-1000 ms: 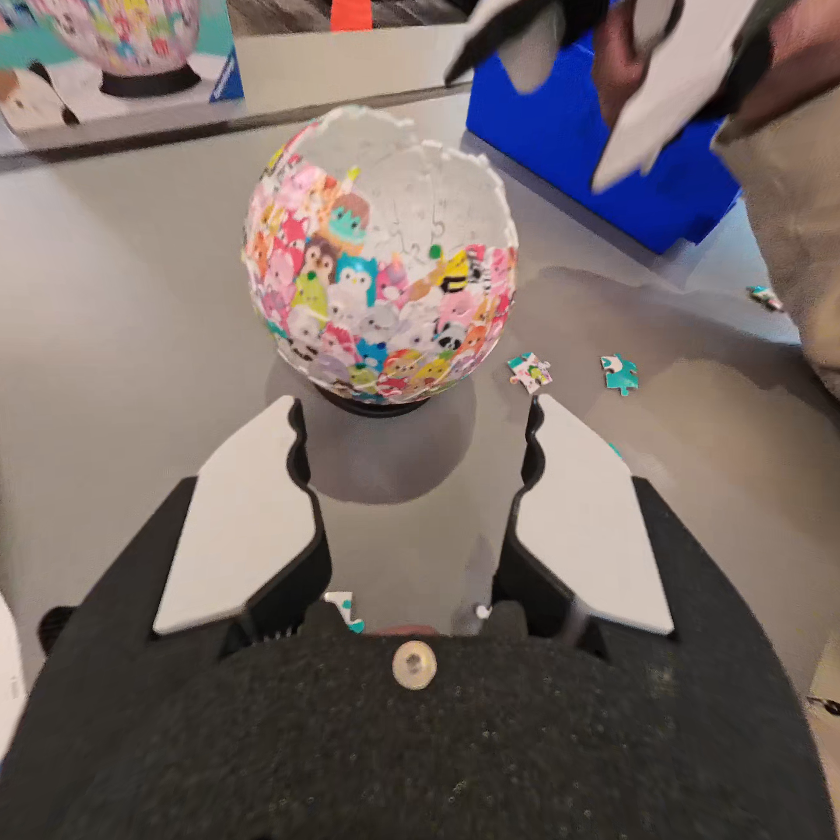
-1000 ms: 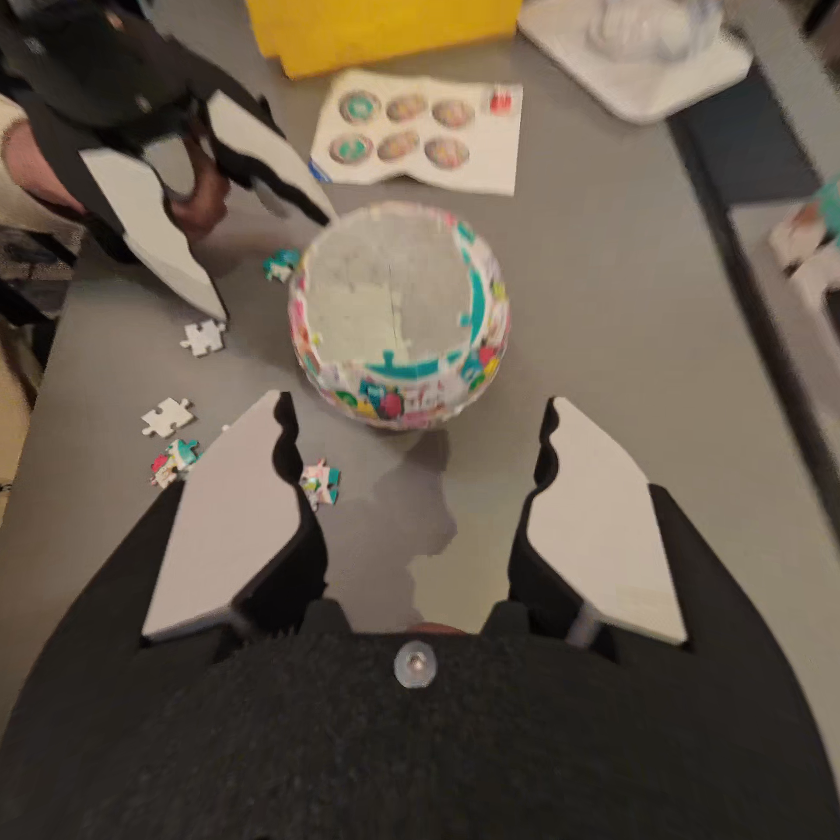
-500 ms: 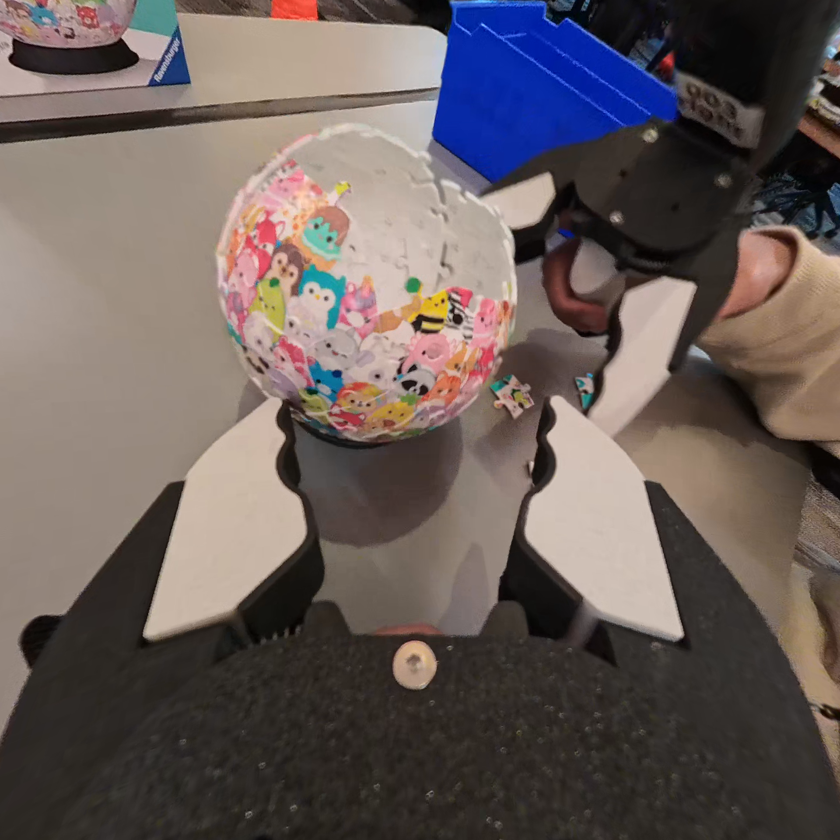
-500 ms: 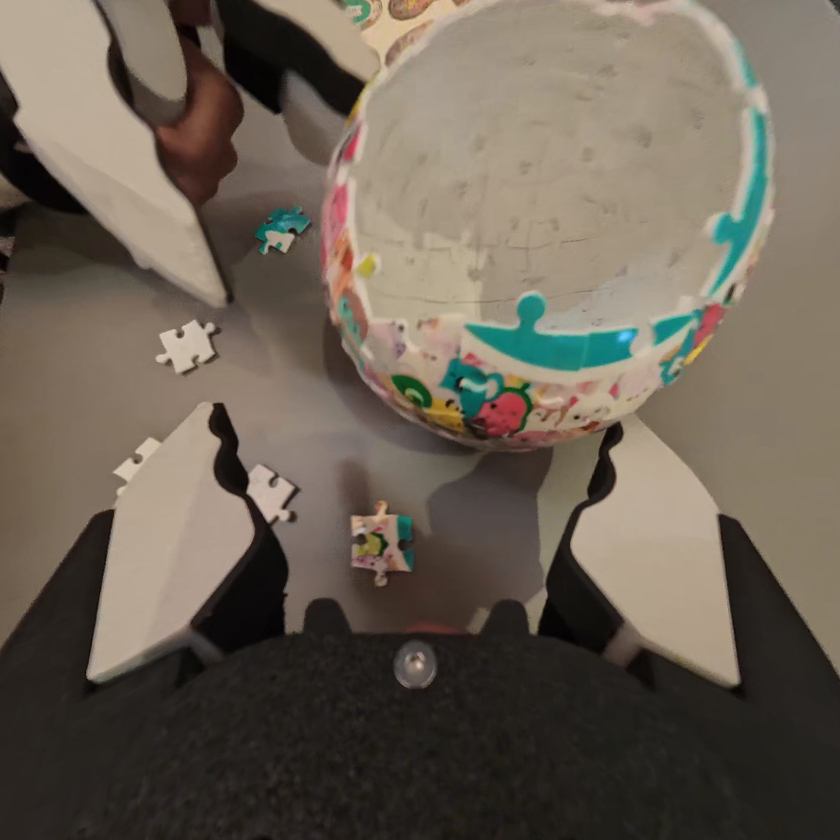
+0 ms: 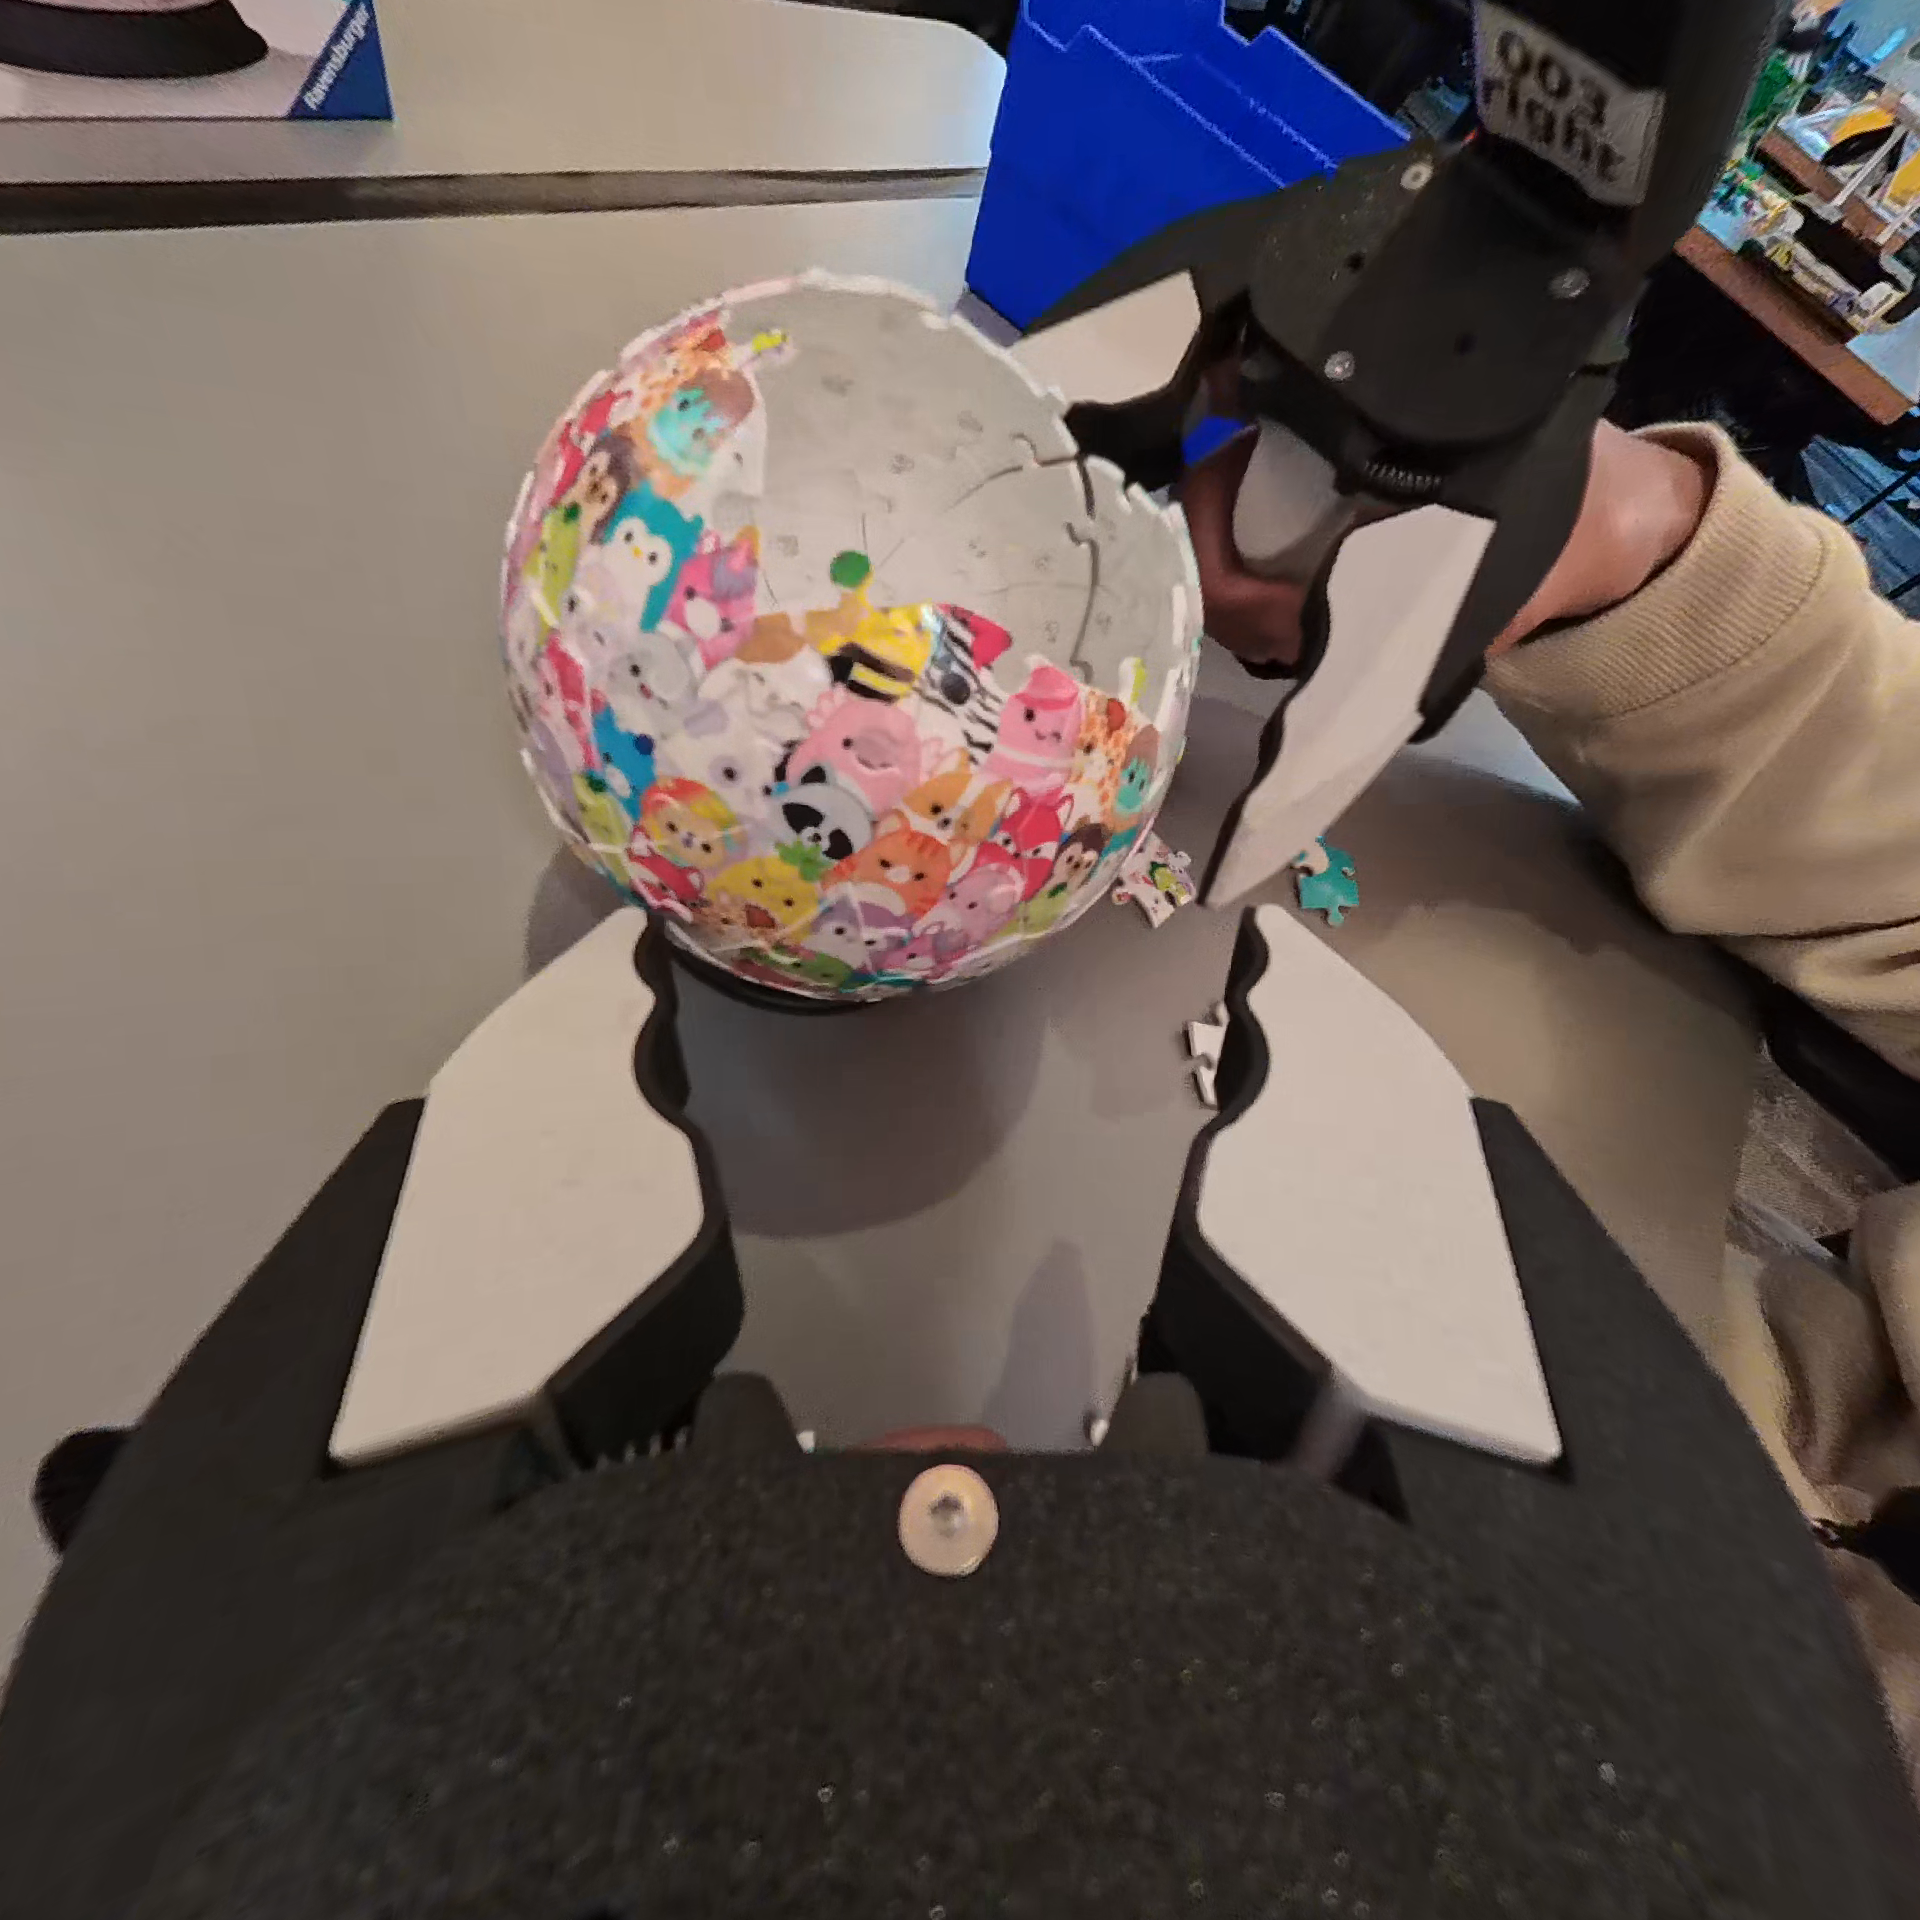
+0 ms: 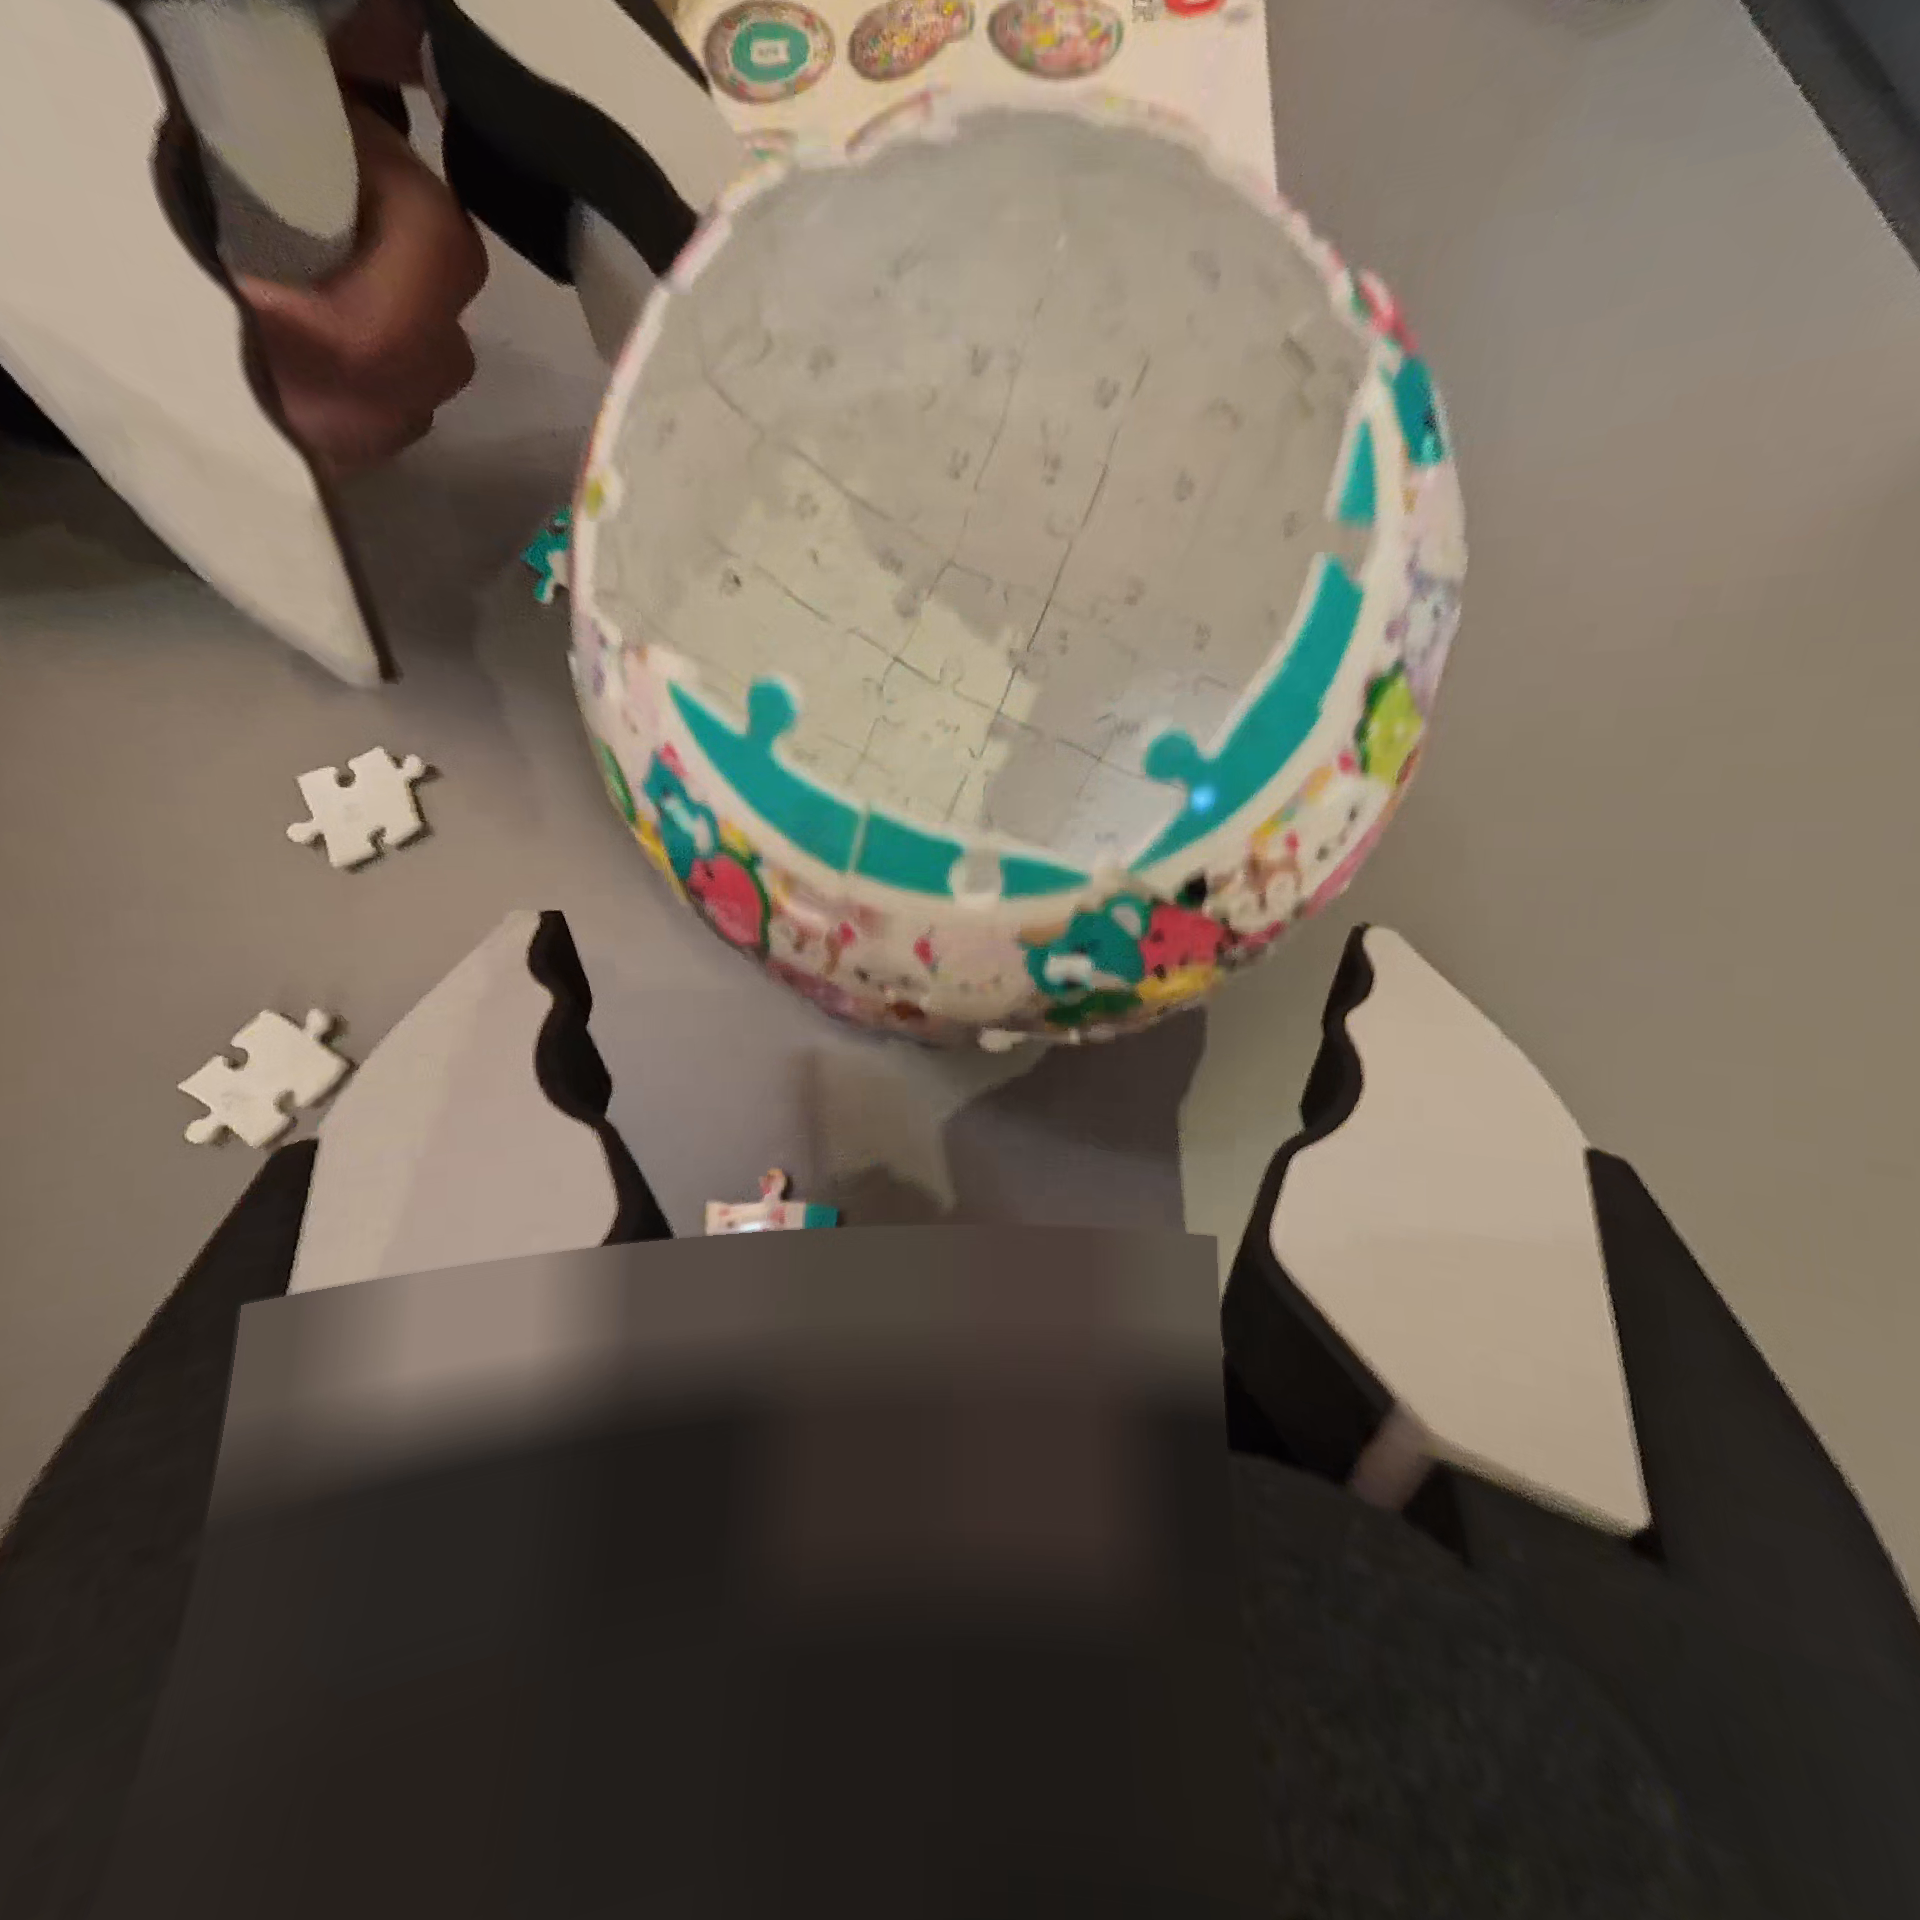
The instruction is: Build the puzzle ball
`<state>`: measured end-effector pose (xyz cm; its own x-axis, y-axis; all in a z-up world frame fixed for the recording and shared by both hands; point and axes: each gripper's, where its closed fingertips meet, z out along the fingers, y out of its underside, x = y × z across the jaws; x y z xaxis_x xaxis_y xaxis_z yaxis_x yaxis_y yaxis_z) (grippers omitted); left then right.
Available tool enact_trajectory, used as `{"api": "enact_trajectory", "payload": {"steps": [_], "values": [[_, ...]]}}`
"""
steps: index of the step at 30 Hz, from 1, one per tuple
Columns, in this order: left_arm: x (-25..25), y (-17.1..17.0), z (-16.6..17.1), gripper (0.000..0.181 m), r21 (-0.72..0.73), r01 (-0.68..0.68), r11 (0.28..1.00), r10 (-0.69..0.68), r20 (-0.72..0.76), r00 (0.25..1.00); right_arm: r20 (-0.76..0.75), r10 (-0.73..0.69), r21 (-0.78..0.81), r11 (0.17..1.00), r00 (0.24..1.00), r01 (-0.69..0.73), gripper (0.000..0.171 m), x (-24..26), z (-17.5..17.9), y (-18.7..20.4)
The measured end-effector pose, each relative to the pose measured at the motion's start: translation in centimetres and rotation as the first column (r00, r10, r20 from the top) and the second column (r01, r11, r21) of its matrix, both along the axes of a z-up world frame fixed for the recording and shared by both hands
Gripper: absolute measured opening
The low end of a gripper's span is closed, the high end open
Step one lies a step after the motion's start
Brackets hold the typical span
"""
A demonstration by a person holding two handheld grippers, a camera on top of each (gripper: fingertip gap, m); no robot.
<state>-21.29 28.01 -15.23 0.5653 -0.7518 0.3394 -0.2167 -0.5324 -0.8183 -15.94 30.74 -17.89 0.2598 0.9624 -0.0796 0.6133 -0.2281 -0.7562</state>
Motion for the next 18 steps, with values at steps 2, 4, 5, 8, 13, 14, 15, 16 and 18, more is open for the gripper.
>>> {"api": "enact_trajectory", "payload": {"steps": [2,4,5,8,13,14,15,16,18], "values": [[0.3,0.3,-0.1,0.104,-0.004,0.001,1.000,-0.001,-0.008,1.000,0.002,-0.007,-0.003,1.000,1.000,0.007,0.137,-0.5,0.3,-0.3],[0.4,0.9,-0.2,0.106,-0.003,0.006,1.000,-0.006,-0.014,1.000,0.033,-0.033,0.023,0.999,0.999,0.033,0.141,-0.4,0.0,-0.5],[0.4,1.1,-0.2,0.109,-0.002,0.011,1.000,-0.011,-0.017,1.000,0.033,-0.045,0.030,0.999,0.998,0.044,0.142,-0.4,0.0,-0.8],[0.6,2.2,0.0,0.117,-0.003,0.036,0.999,-0.036,-0.003,0.999,0.011,-0.082,0.021,0.996,0.997,0.082,0.143,-0.4,0.0,-2.2],[0.1,3.0,0.1,0.113,-0.011,0.087,0.996,-0.086,0.013,0.996,0.006,-0.071,0.051,0.996,0.997,0.071,0.132,0.0,0.4,-4.8],[-0.5,3.0,0.3,0.111,0.001,0.064,0.998,-0.064,0.012,0.998,0.045,-0.067,0.079,0.995,0.997,0.063,0.130,0.8,0.5,-4.8],[-1.3,2.8,0.6,0.104,0.025,0.035,0.999,-0.036,0.013,0.999,0.094,-0.069,0.107,0.993,0.993,0.059,0.126,1.8,0.8,-4.7],[-2.1,2.6,0.9,0.095,0.056,0.001,0.998,-0.001,0.011,1.000,0.136,-0.047,0.116,0.993,0.990,0.031,0.118,2.8,1.5,-4.7],[-3.2,1.7,1.5,0.084,0.106,-0.062,0.992,0.062,0.000,0.998,0.165,0.041,0.098,0.993,0.985,-0.058,0.093,3.8,4.2,-5.2]]}}
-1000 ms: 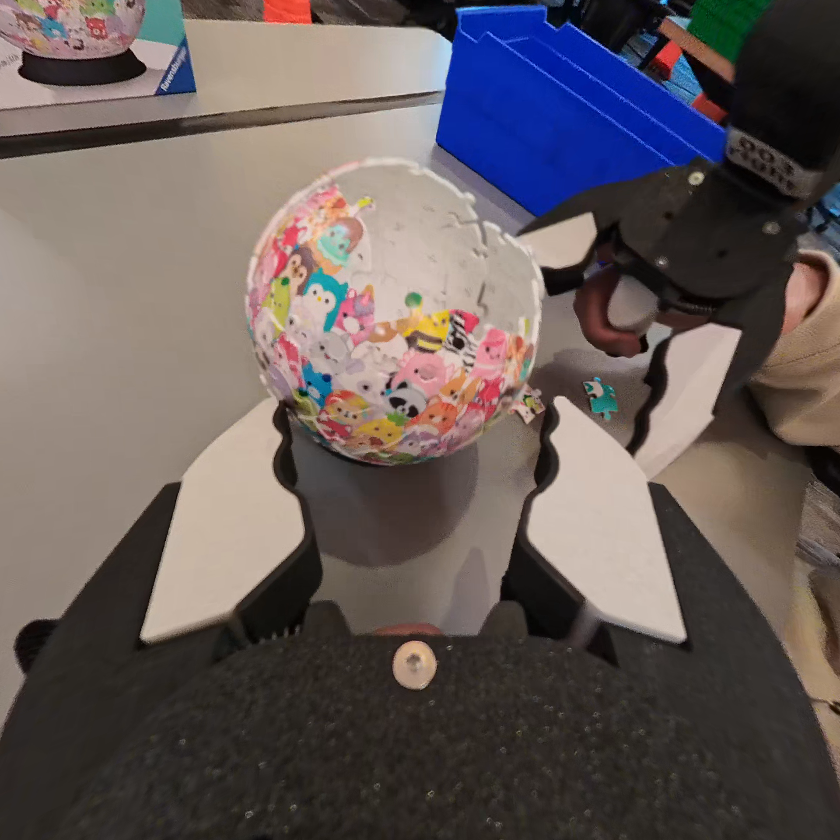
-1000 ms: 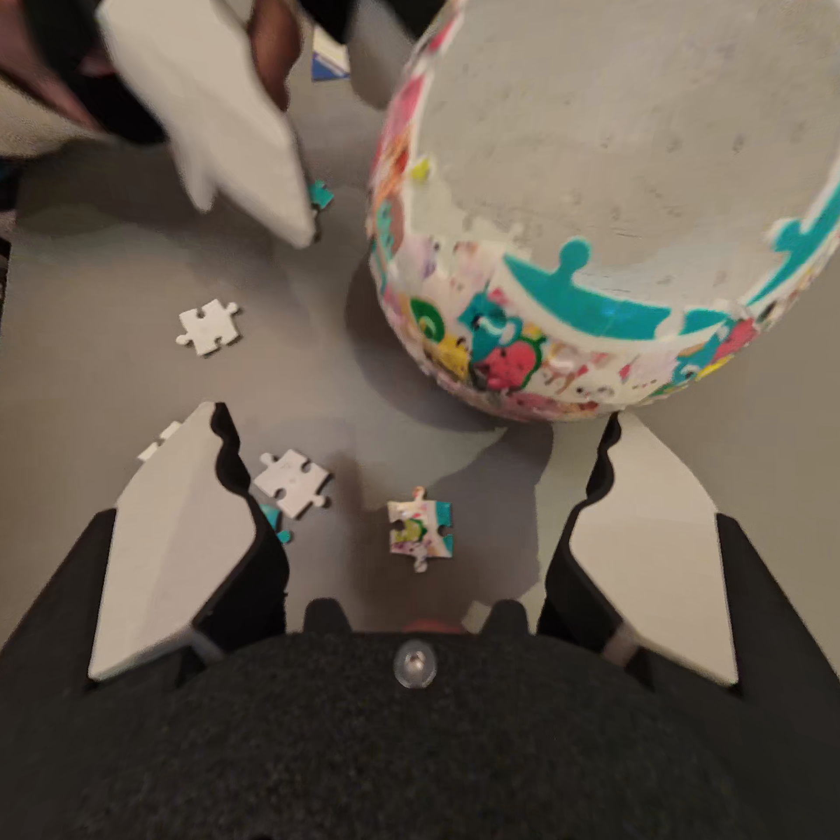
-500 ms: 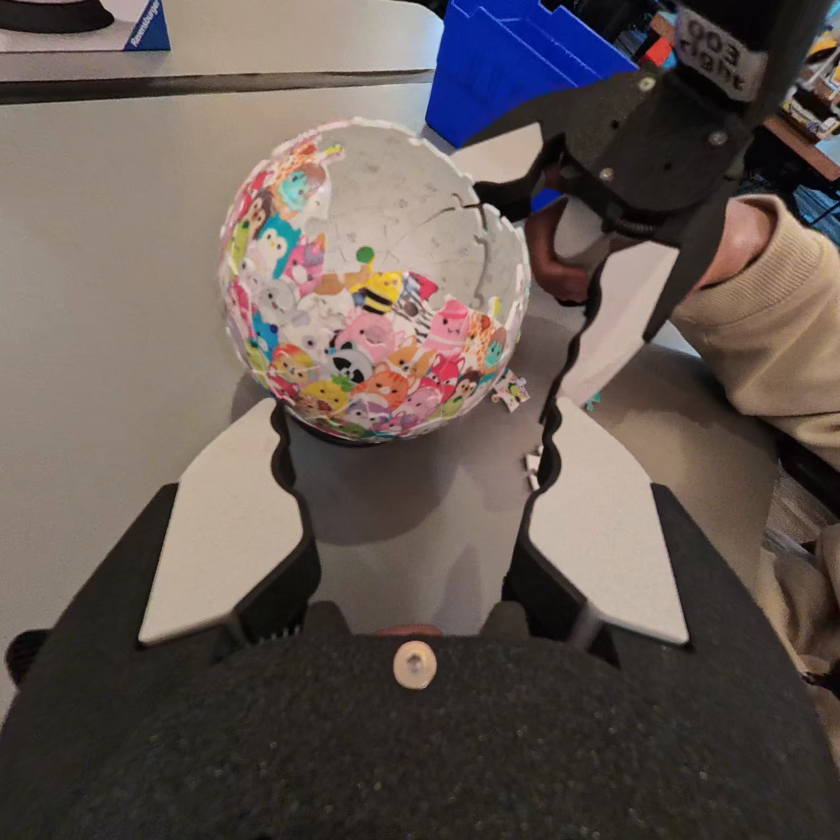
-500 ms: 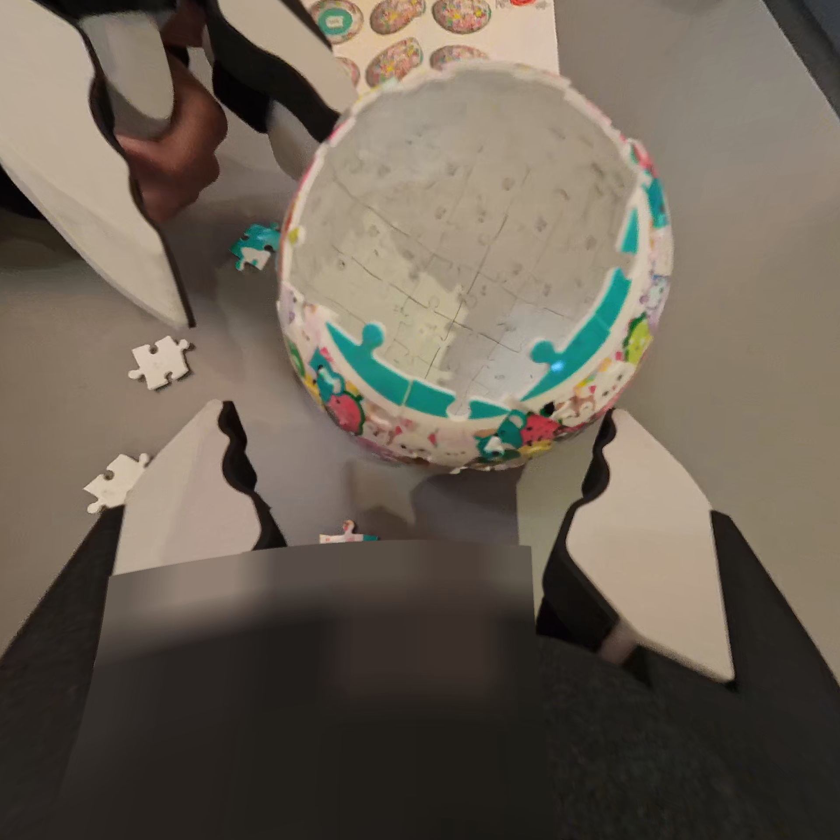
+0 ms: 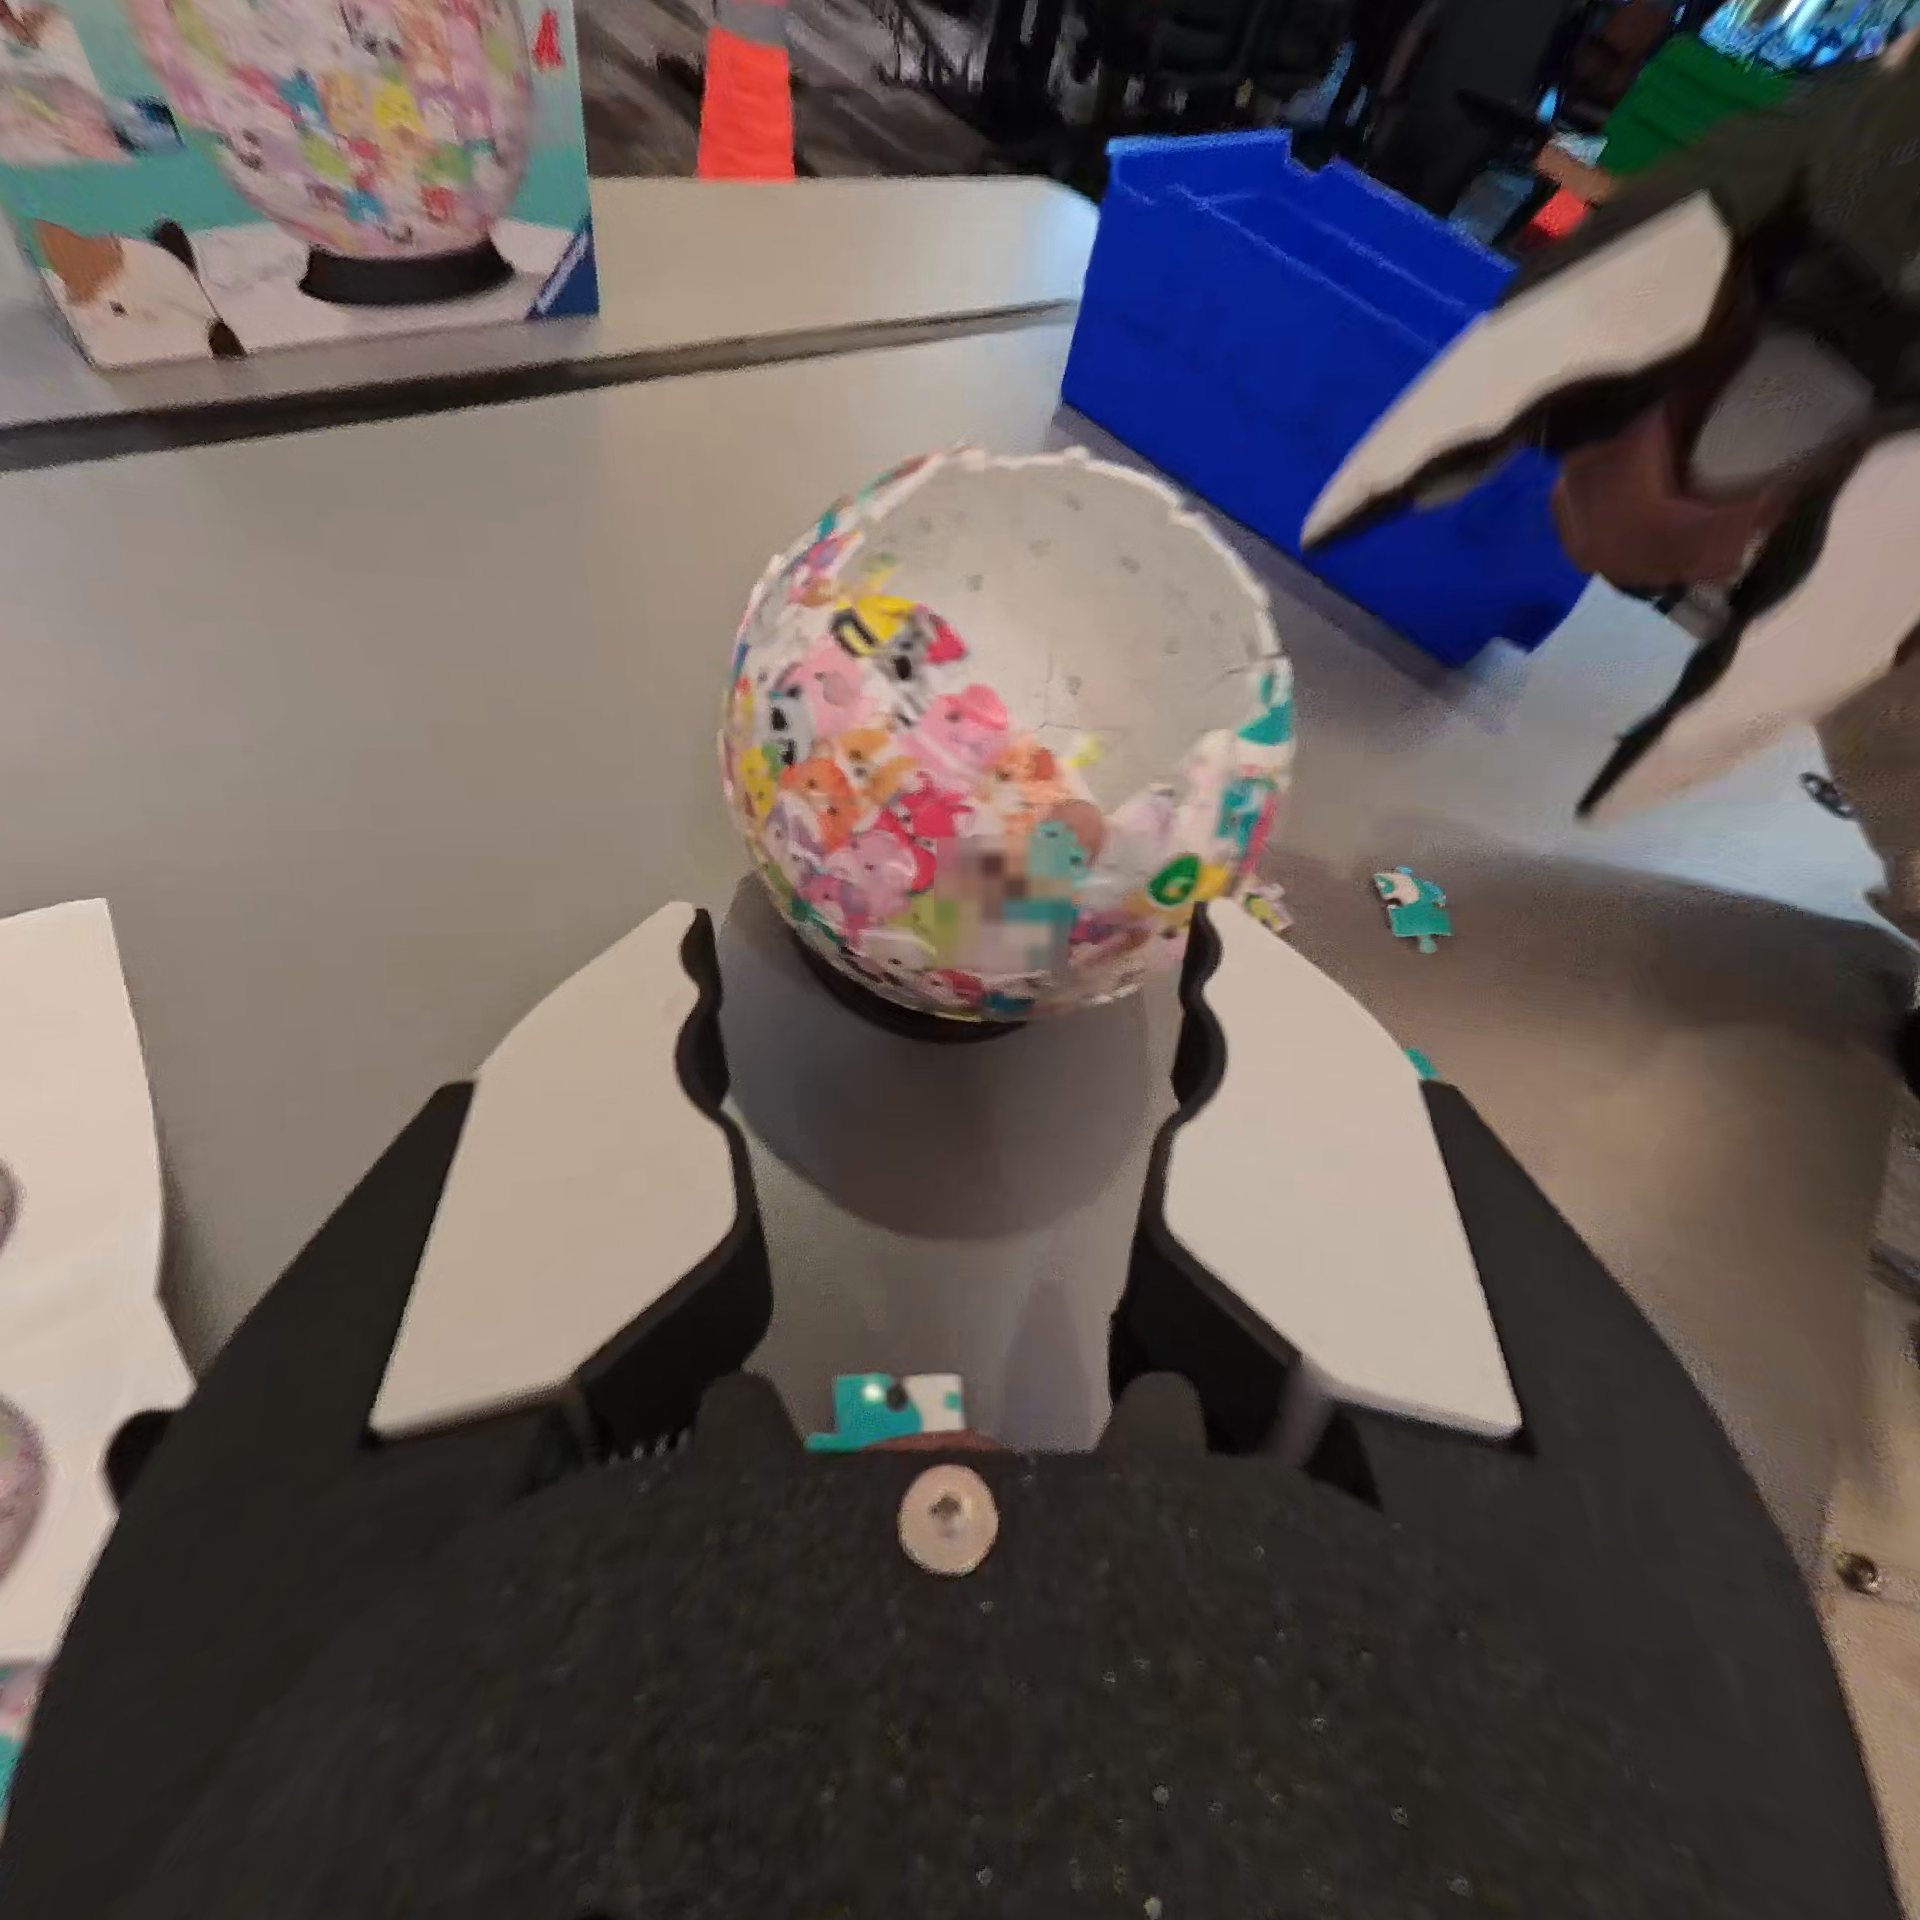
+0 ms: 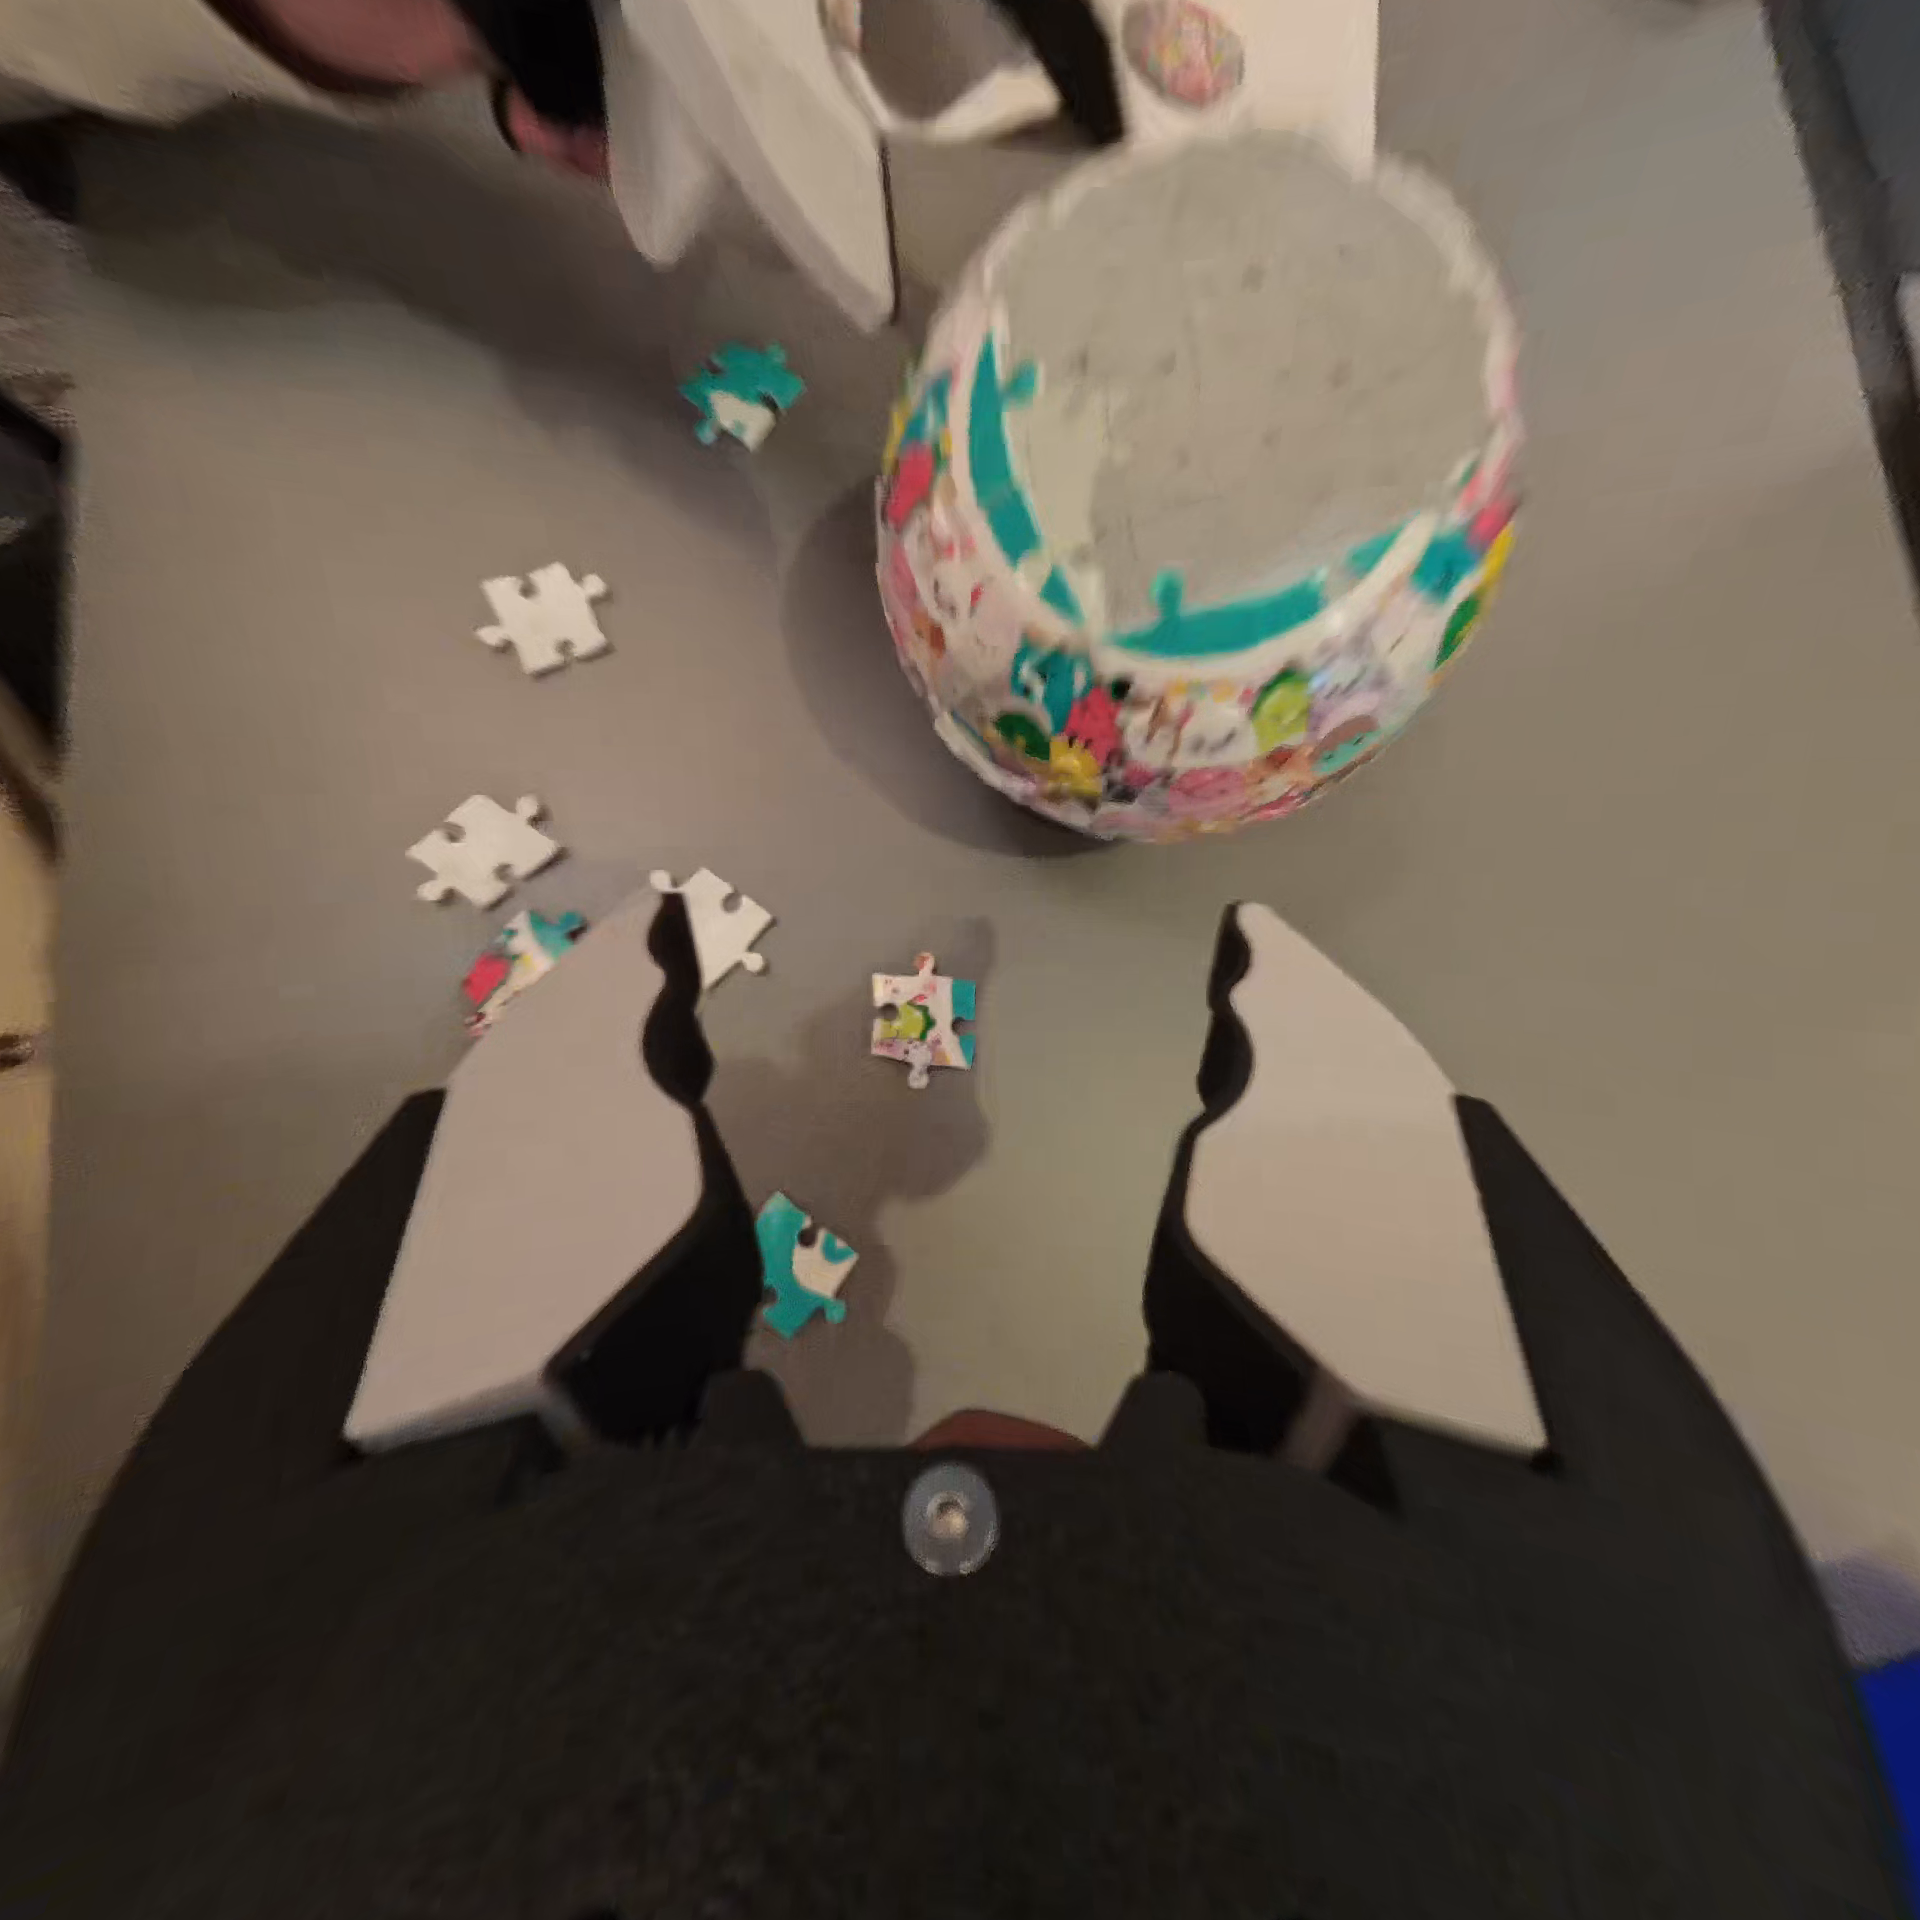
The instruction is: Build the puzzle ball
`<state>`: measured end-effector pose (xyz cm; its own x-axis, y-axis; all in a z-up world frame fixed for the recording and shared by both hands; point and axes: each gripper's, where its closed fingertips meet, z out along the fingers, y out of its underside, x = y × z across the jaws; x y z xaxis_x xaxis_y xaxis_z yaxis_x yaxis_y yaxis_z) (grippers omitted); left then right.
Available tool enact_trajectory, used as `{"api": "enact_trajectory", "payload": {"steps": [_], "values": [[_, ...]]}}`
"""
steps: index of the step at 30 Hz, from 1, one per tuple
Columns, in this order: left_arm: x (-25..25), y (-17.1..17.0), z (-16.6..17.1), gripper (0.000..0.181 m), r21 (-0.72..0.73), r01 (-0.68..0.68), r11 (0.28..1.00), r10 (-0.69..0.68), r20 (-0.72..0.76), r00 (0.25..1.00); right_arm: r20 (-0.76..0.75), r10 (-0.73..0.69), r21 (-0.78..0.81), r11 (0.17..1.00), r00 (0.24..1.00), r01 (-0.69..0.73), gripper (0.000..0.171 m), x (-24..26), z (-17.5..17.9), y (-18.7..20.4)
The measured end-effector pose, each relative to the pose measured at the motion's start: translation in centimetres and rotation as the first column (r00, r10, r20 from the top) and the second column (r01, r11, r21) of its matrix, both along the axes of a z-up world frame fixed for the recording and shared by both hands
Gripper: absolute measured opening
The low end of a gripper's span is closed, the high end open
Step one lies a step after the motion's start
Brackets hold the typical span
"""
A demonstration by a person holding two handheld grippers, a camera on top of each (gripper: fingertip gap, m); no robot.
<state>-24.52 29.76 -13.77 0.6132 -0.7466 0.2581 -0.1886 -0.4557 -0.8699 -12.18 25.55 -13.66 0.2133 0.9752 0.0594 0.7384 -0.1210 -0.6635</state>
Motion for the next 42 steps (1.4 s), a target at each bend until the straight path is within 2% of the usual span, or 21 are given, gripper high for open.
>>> {"api": "enact_trajectory", "payload": {"steps": [2,5,9,10,13,16,20,30,33,37,38,42], "values": [[0.1,-1.2,0.6,0.075,0.041,-0.033,0.999,0.033,0.012,0.999,-0.053,0.066,0.003,0.998,0.996,-0.065,0.089,-0.8,4.0,0.5],[0.9,-1.7,1.2,0.071,0.068,-0.088,0.994,0.086,0.027,0.996,-0.088,0.293,-0.125,0.945,0.952,-0.303,0.085,-3.6,7.0,-0.4],[2.2,-1.4,0.9,0.072,0.089,-0.115,0.989,0.117,-0.015,0.993,-0.045,0.435,-0.404,0.815,0.899,-0.415,0.086,-6.9,5.8,-0.5],[2.5,-1.3,0.9,0.072,0.096,-0.123,0.988,0.126,-0.024,0.992,-0.016,0.453,-0.439,0.798,0.892,-0.413,0.087,-7.3,5.2,-0.6],[2.8,-0.7,1.1,0.073,0.133,-0.157,0.979,0.166,-0.055,0.985,0.116,0.514,-0.412,0.804,0.850,-0.429,0.094,-7.6,3.4,-0.7],[2.8,-0.4,1.9,0.074,0.170,-0.174,0.970,0.185,-0.049,0.982,0.133,0.522,-0.412,0.802,0.842,-0.432,0.095,-7.7,3.0,-0.9],[2.8,-0.2,1.9,0.076,0.189,-0.177,0.966,0.193,-0.071,0.979,0.062,0.533,-0.466,0.763,0.844,-0.448,0.092,-7.7,3.6,-1.9],[2.6,-0.1,2.9,0.076,0.216,-0.178,0.960,0.191,-0.042,0.981,0.043,0.533,-0.476,0.754,0.845,-0.452,0.091,-7.9,3.6,-1.8],[2.3,0.3,2.3,0.077,0.222,-0.185,0.957,0.209,-0.089,0.974,0.046,0.536,-0.475,0.754,0.843,-0.453,0.092,-7.9,3.5,-1.8],[2.4,0.3,2.6,0.074,0.226,-0.187,0.956,0.206,-0.064,0.976,0.041,0.533,-0.484,0.751,0.845,-0.450,0.092,-8.0,3.5,-1.9],[2.2,0.5,2.4,0.079,0.231,-0.198,0.953,0.222,-0.083,0.971,0.041,0.535,-0.482,0.750,0.844,-0.452,0.094,-8.0,3.4,-2.0],[2.6,0.2,2.9,0.074,0.235,-0.175,0.956,0.192,-0.054,0.980,0.053,0.540,-0.479,0.752,0.840,-0.453,0.093,-8.0,3.3,-2.0]]}}
